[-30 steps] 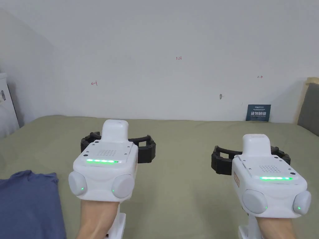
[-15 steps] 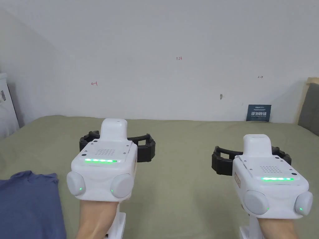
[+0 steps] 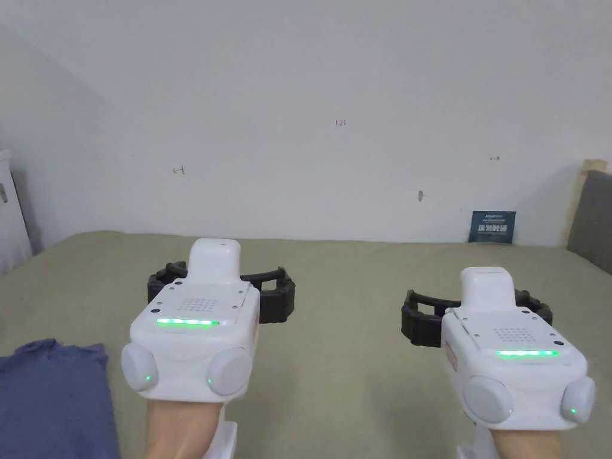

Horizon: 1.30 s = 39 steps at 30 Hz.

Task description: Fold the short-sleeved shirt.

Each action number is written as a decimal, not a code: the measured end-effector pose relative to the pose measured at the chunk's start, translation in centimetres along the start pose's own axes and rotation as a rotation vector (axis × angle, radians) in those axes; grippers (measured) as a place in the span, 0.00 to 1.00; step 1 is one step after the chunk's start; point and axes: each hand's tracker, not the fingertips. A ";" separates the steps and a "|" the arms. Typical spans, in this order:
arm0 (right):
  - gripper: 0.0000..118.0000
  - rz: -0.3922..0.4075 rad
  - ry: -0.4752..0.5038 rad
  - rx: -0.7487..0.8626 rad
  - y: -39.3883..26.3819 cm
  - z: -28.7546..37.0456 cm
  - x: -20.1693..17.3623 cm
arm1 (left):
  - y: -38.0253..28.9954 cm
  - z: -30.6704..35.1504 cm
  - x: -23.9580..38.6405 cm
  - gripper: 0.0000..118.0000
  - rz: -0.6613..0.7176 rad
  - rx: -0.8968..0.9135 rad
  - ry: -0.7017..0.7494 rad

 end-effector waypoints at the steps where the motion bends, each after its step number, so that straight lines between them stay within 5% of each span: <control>1: 1.00 0.002 -0.002 -0.001 0.0 0.0 0.0 | 0.0 0.0 0.0 1.00 0.000 0.000 0.000; 39: 1.00 -0.019 -0.009 -0.005 -0.1 0.1 0.2 | 0.0 0.3 0.1 1.00 -0.005 0.003 -0.011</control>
